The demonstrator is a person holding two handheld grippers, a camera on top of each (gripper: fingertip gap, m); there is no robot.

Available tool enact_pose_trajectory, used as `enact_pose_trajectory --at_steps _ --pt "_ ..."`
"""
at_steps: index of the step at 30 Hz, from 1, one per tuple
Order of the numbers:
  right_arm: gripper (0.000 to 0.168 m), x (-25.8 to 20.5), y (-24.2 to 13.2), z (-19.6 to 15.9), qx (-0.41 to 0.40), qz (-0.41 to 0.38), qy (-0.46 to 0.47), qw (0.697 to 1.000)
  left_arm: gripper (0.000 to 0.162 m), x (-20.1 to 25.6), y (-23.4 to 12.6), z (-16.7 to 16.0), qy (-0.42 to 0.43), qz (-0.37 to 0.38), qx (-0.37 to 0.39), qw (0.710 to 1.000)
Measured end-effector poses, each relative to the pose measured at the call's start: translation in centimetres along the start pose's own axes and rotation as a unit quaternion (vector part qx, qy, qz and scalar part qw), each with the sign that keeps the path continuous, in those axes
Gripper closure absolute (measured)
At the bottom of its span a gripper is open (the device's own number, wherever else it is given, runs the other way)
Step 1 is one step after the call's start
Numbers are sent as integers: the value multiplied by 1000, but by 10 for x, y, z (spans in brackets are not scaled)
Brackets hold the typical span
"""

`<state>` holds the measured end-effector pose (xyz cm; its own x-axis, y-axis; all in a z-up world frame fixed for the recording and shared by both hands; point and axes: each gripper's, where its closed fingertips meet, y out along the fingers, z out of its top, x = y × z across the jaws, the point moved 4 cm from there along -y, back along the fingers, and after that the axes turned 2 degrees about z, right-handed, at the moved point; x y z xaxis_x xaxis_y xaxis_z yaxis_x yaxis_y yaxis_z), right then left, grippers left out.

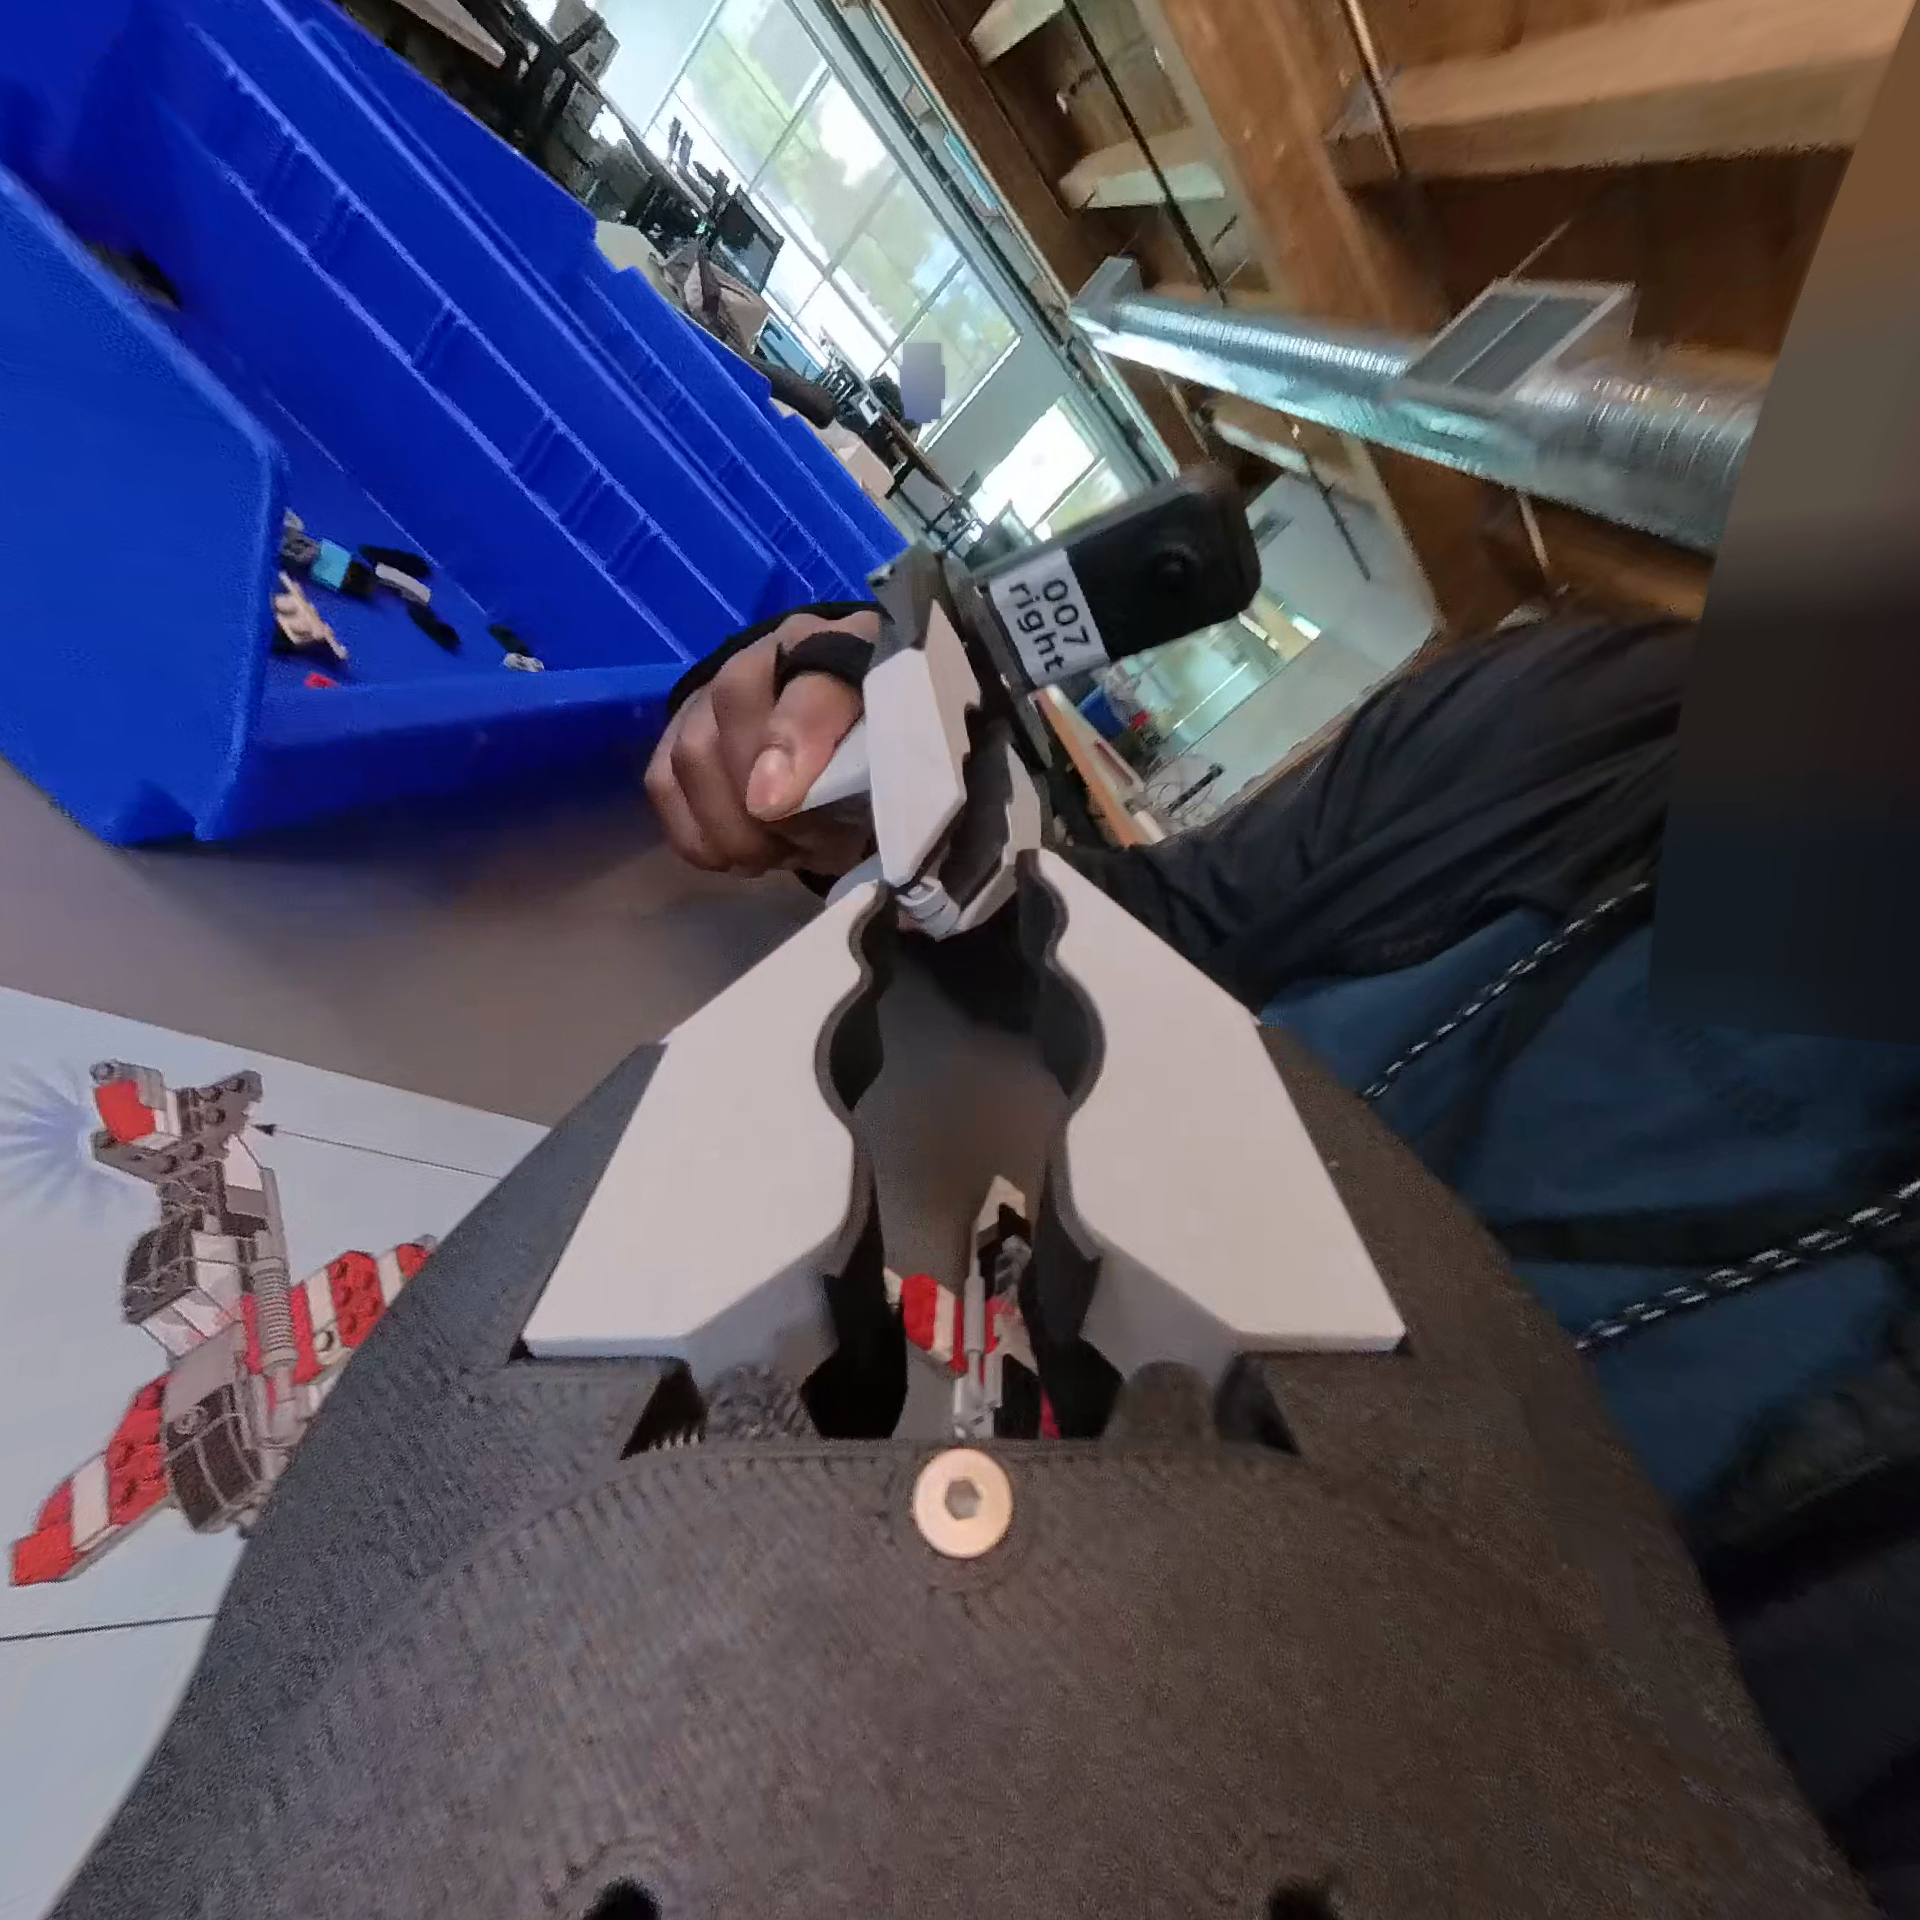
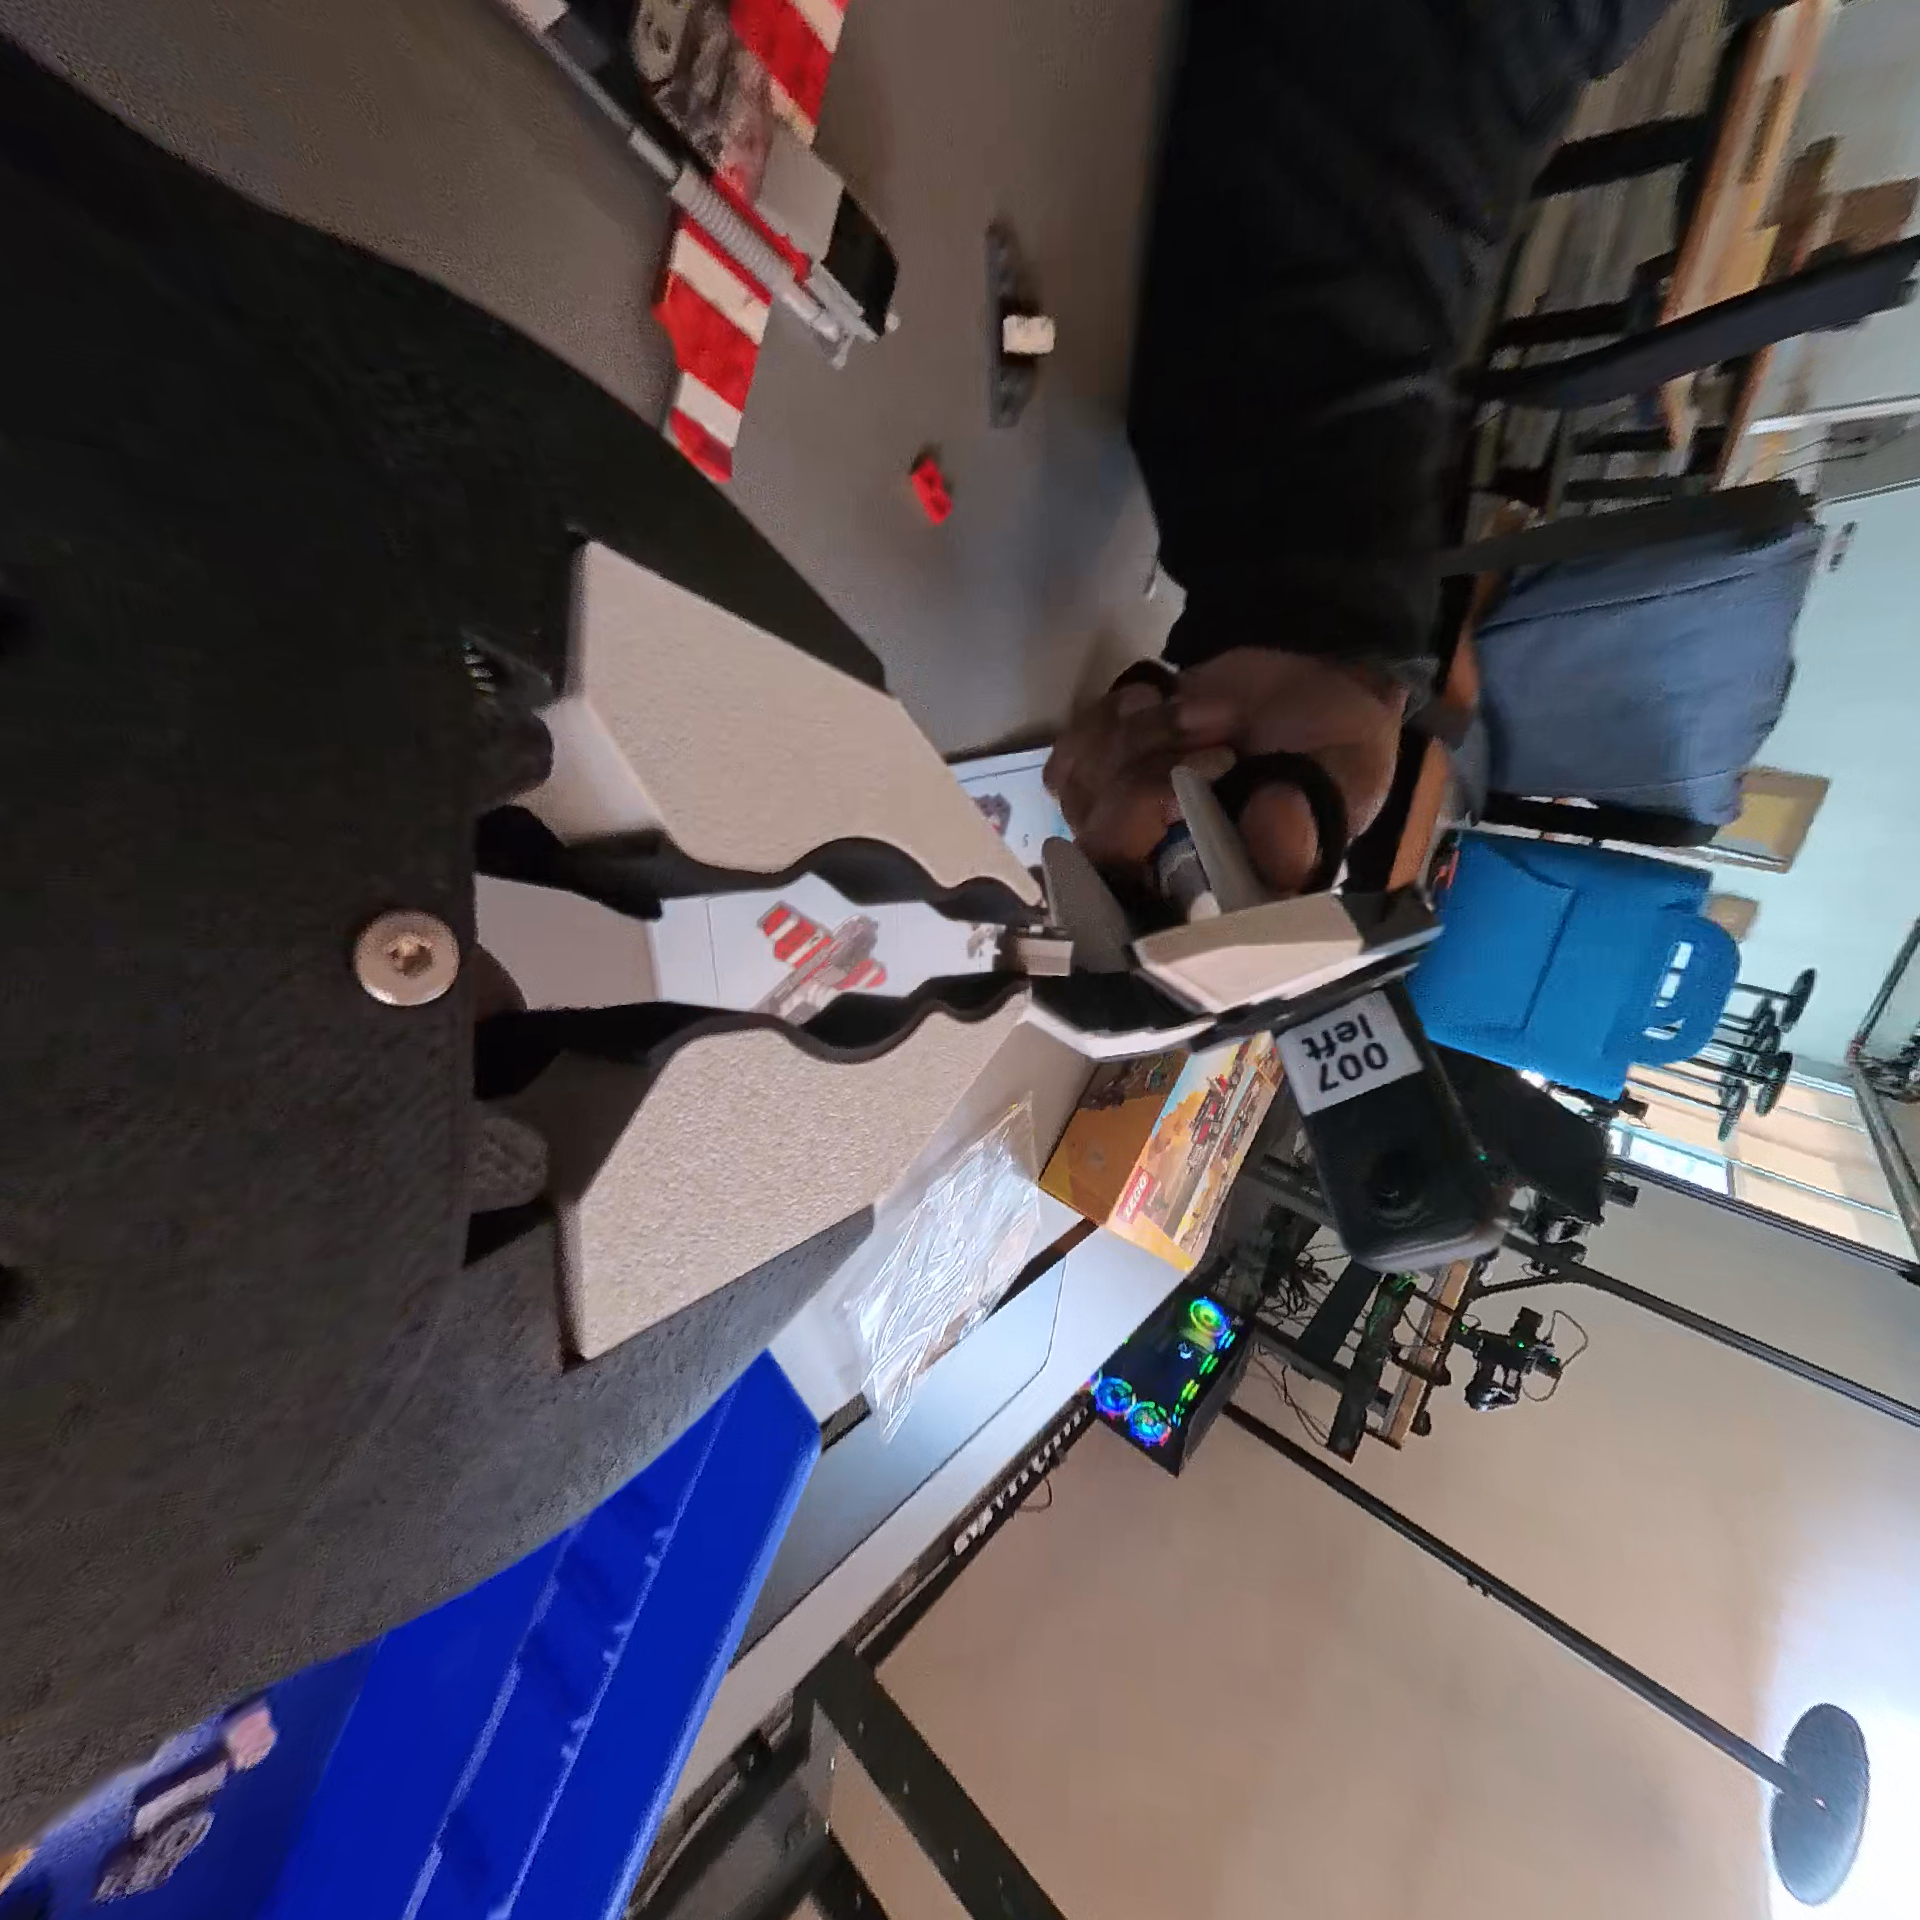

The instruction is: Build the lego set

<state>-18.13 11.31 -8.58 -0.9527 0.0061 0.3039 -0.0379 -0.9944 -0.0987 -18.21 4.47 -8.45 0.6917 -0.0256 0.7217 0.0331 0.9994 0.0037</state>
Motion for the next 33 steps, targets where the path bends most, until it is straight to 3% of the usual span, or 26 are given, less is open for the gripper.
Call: enact_pose_trajectory --at_steps 8,14,20,33 --pt "160 -1 1 -6 -34 -13 -48 998 150 -13 7 -10 -79 0 -16 997" --pt "152 5 -1 2 10 -34 -18 999 154 -8 6 -2 -96 -45 22 994" --pt "158 6 -4 9 36 -30 -1 999 154 -1 9 3 -102 -88 45 990" --pt "160 9 -4 7 15 -47 -22 999 153 -6 10 3 -126 -94 60 986"
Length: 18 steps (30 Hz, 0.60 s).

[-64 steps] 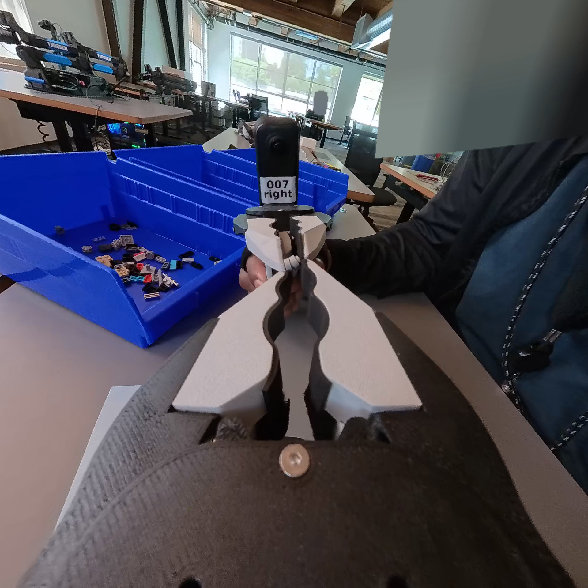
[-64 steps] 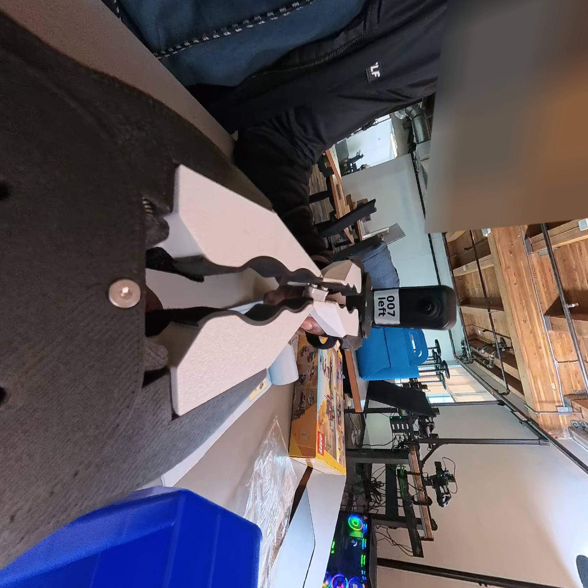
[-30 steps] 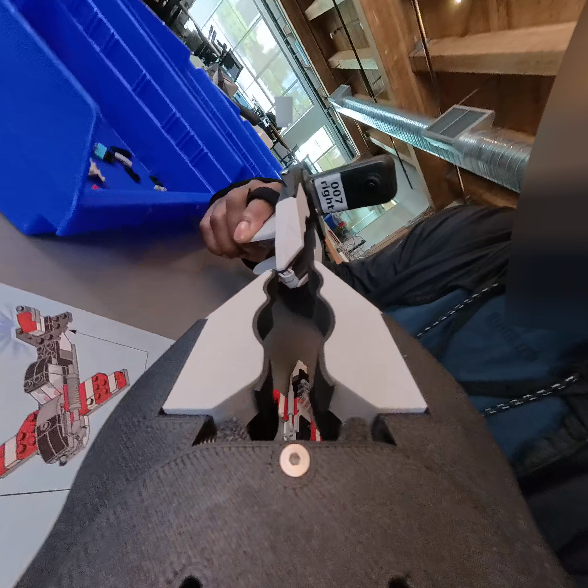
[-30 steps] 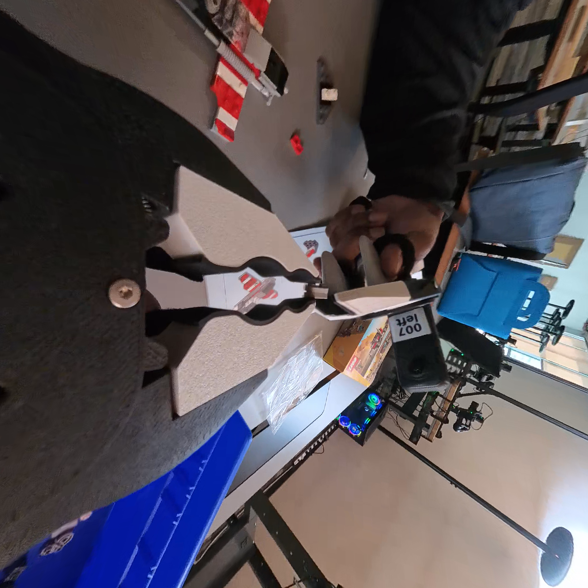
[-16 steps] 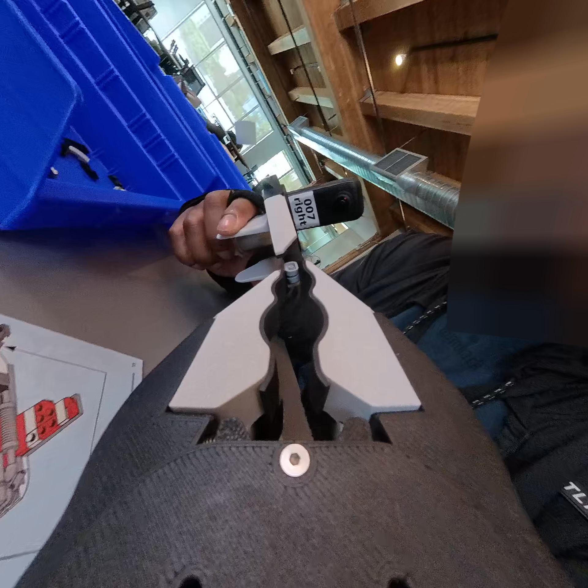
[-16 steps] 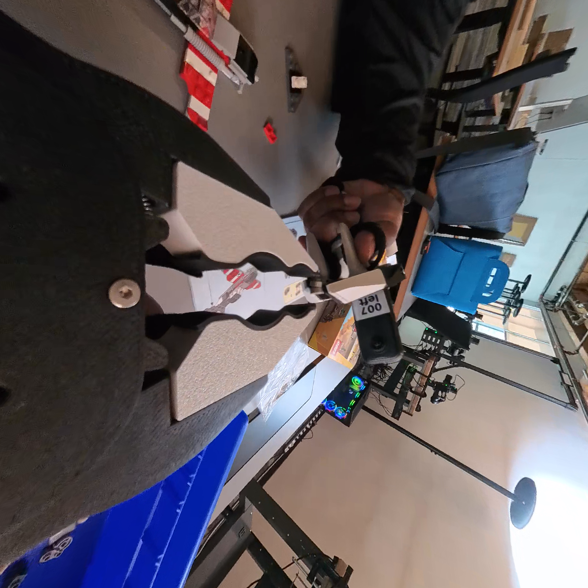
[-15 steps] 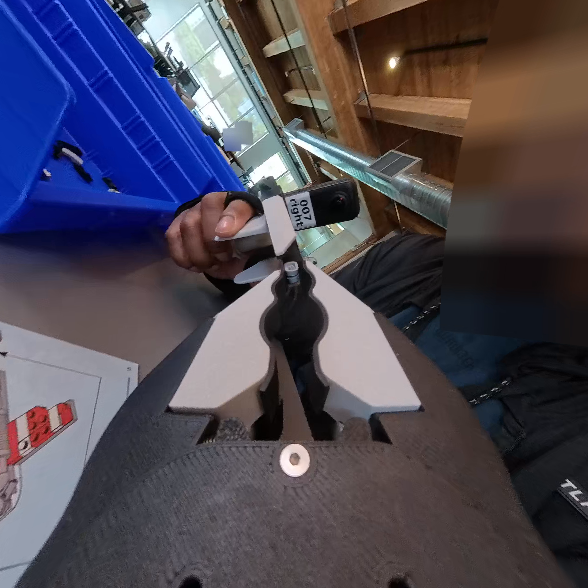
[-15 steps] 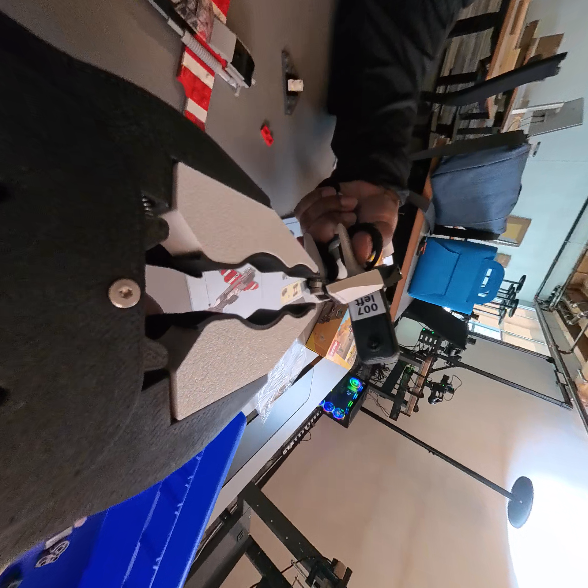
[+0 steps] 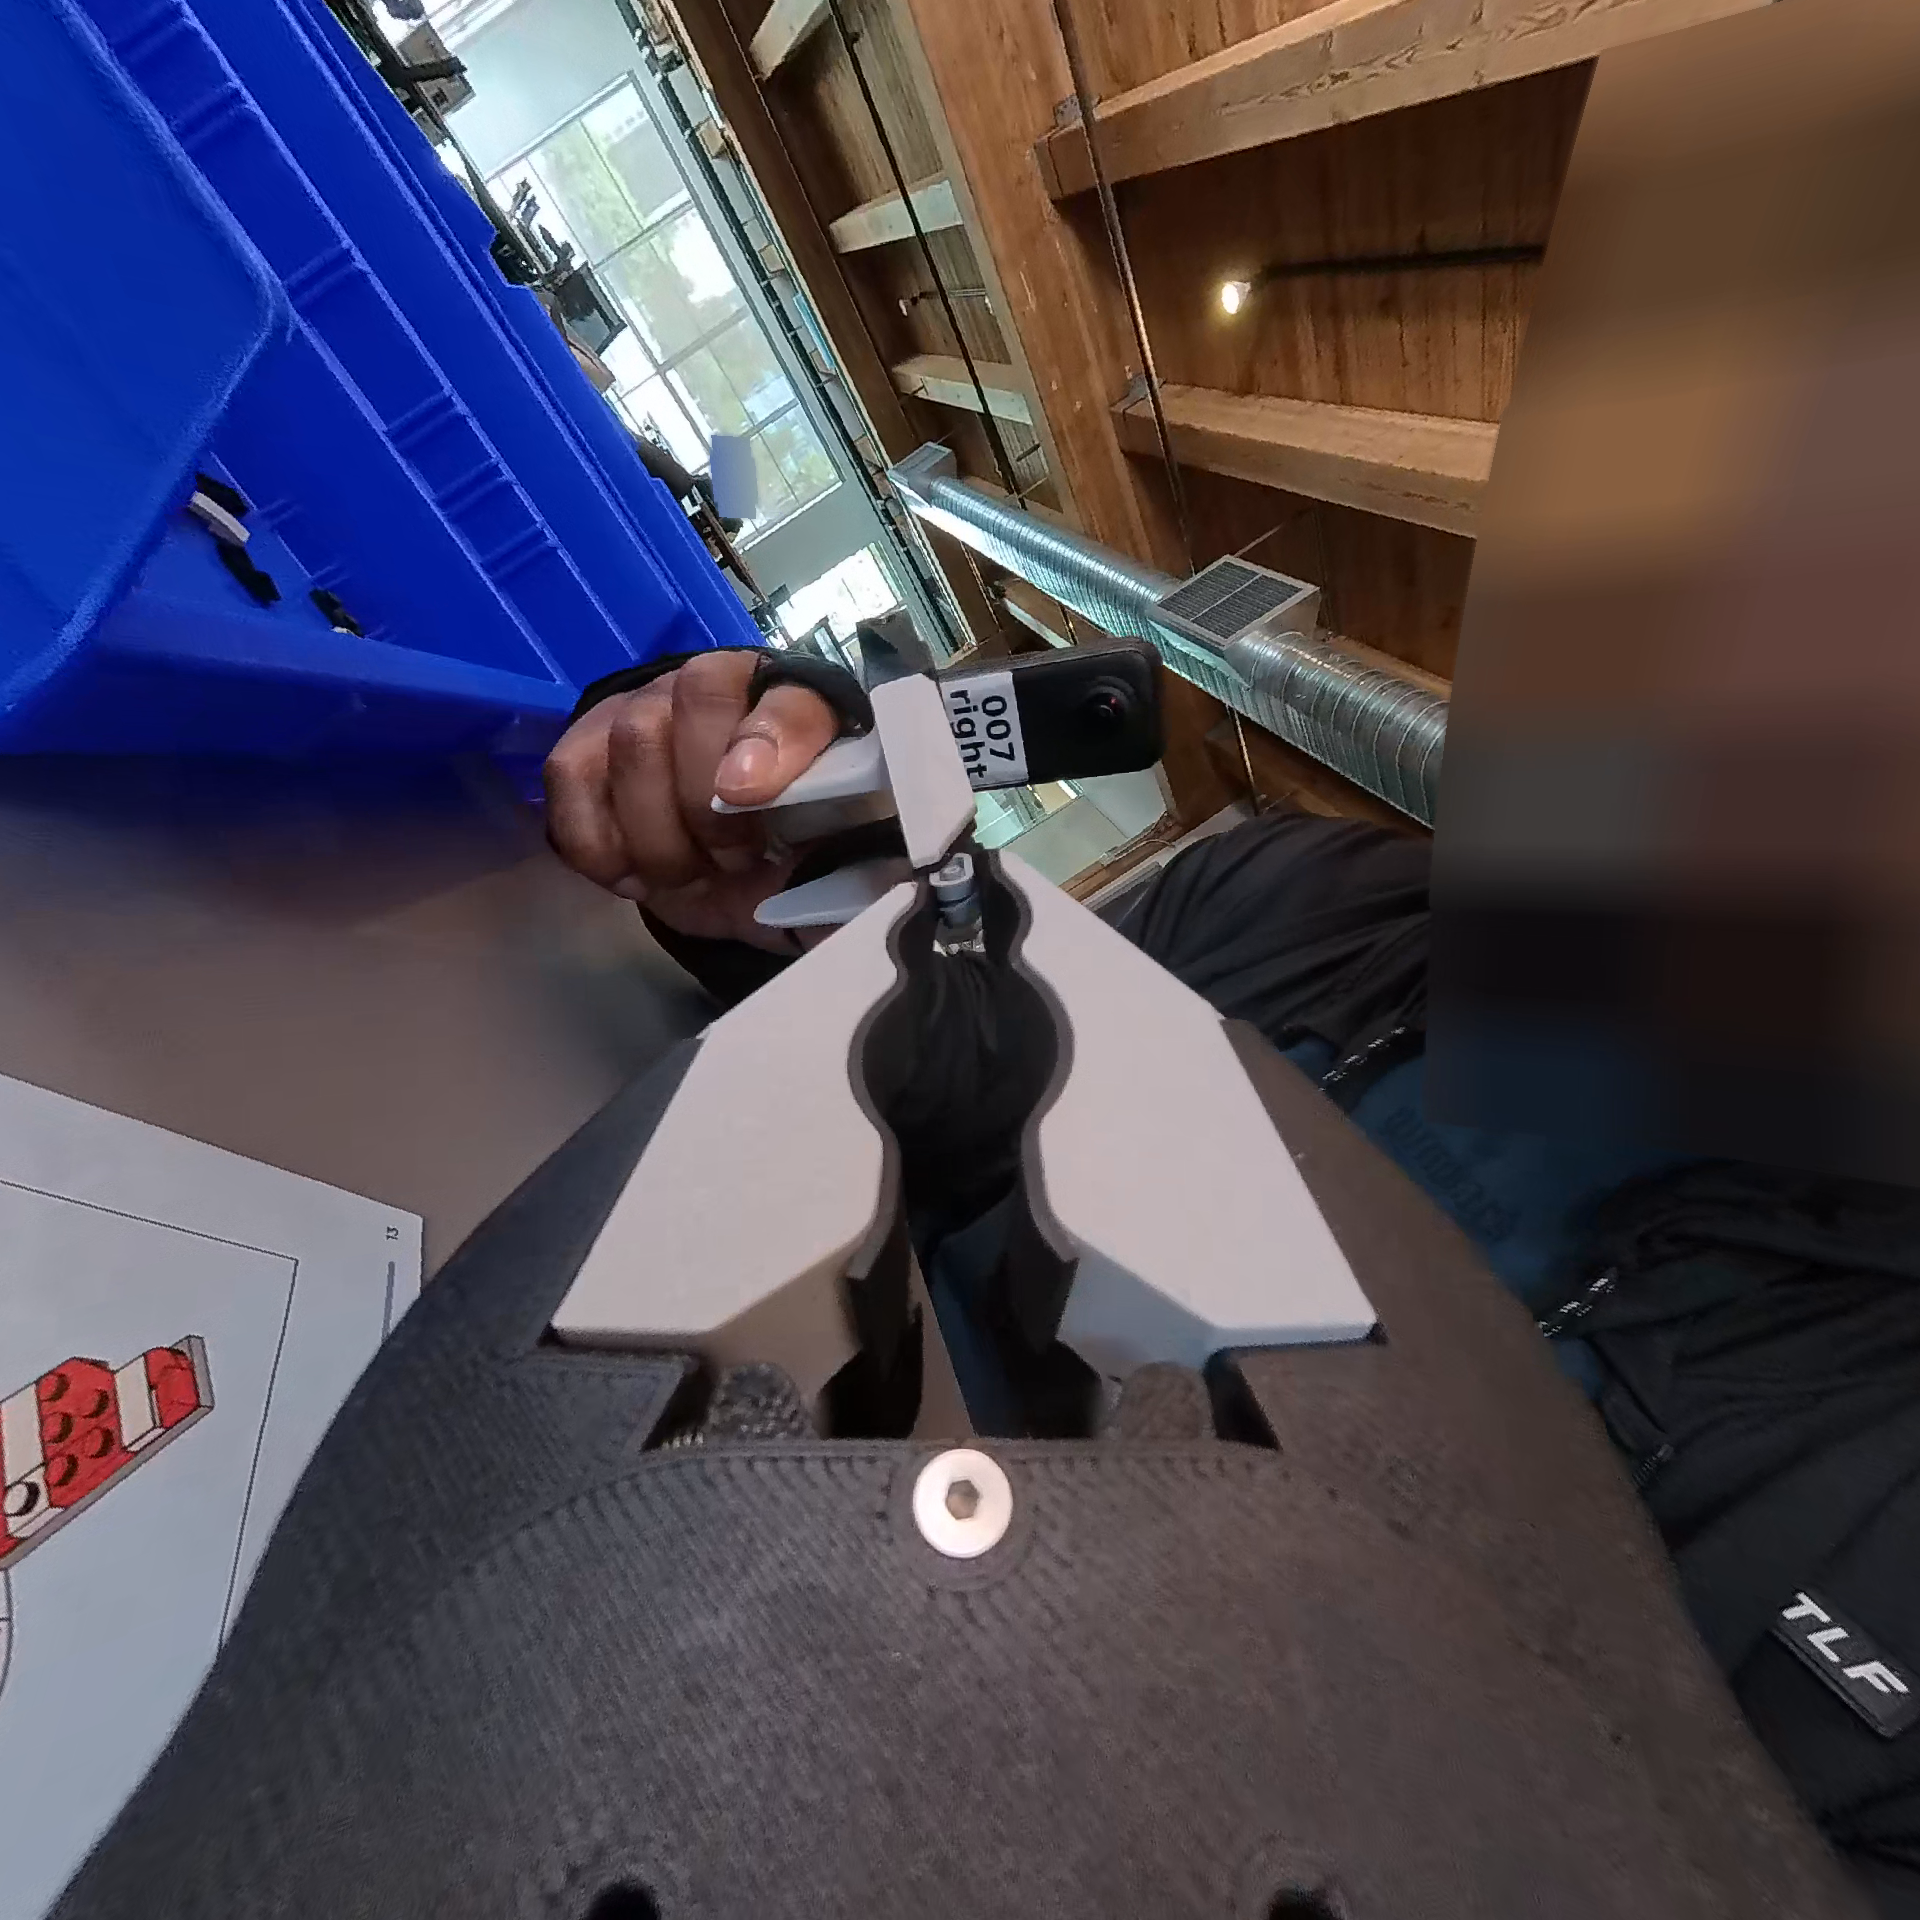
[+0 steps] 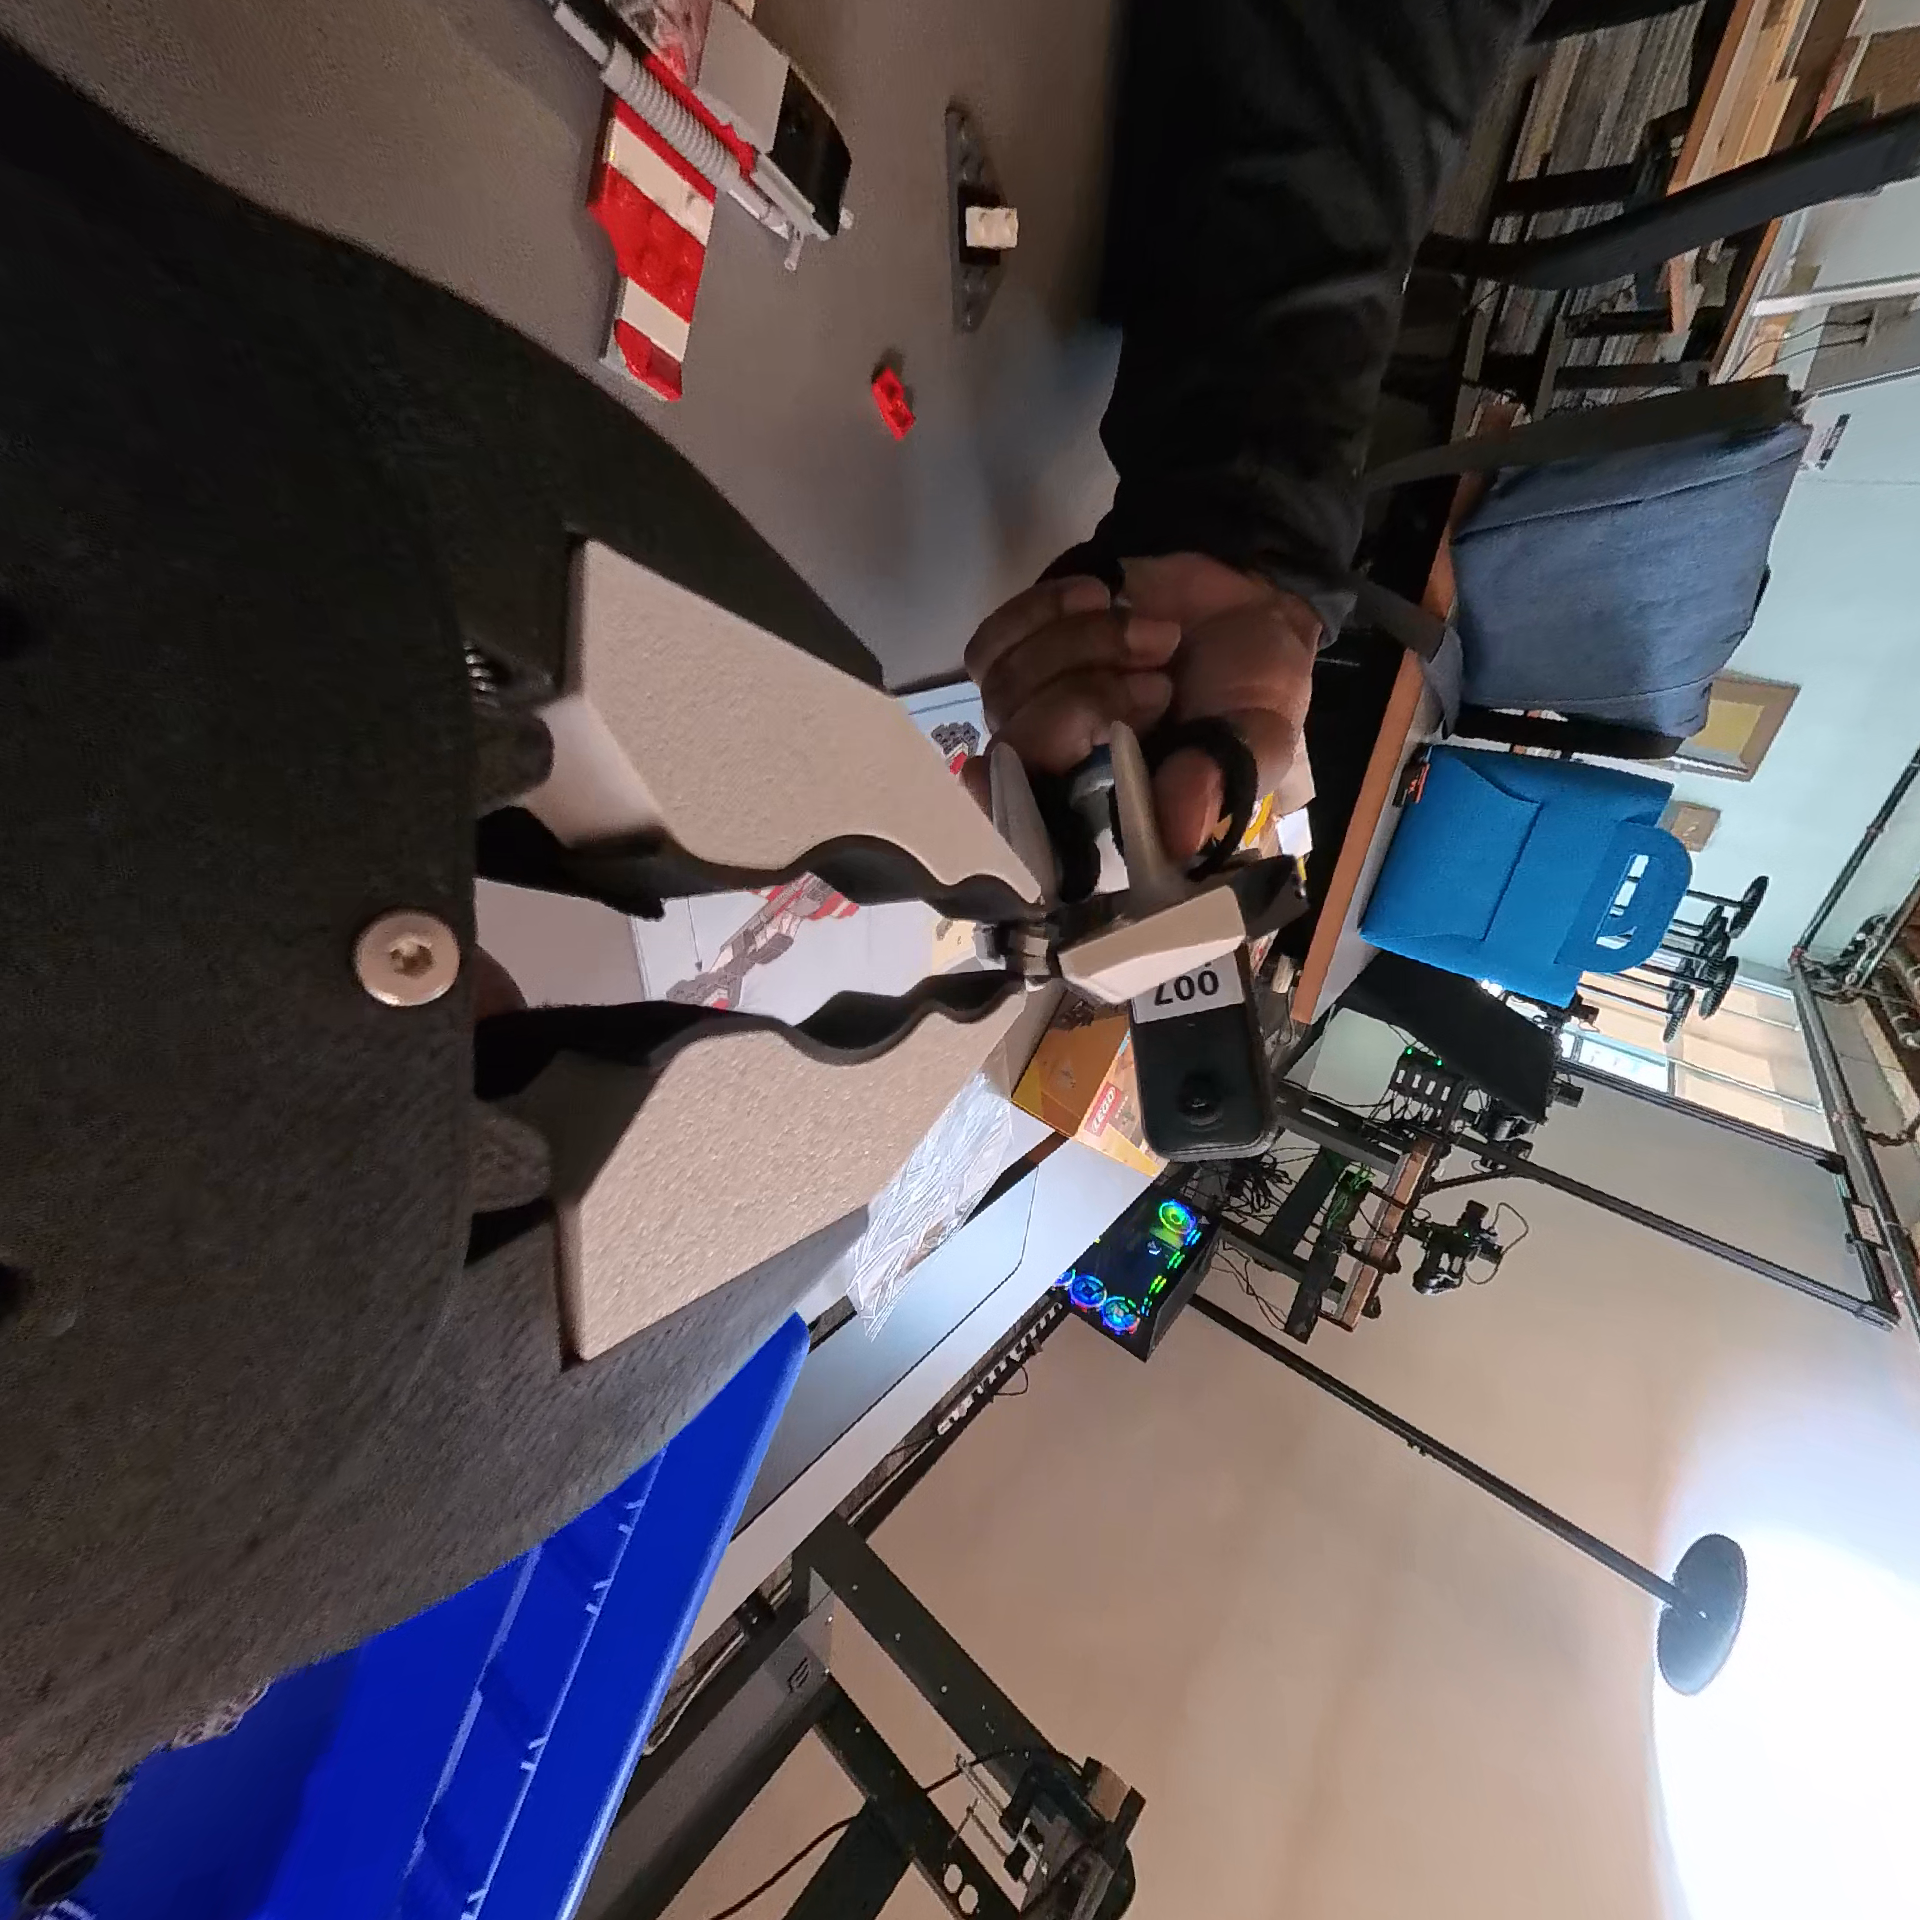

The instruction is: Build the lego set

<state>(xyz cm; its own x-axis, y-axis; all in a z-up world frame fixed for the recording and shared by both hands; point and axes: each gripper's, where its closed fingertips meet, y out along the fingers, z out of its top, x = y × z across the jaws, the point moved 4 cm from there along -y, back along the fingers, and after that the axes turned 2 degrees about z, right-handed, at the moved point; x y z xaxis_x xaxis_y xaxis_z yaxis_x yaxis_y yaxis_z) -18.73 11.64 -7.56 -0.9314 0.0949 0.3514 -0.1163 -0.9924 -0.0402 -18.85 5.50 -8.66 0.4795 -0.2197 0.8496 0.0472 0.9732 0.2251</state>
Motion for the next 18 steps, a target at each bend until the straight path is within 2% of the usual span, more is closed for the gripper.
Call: enact_pose_trajectory --at_steps 7,11,13,18 --pt "160 -1 0 0 -2 0 -7 1000 152 0 0 1 4 5 0 1000" --pt "160 0 0 1 -1 -4 -13 1000 145 -2 -3 3 17 28 -1 999" --pt "160 1 0 0 -7 -15 -26 1000 140 -3 -6 3 18 41 -2 999" --pt "159 6 -1 -1 -21 -63 -77 995 140 -5 -6 3 13 51 -6 999"
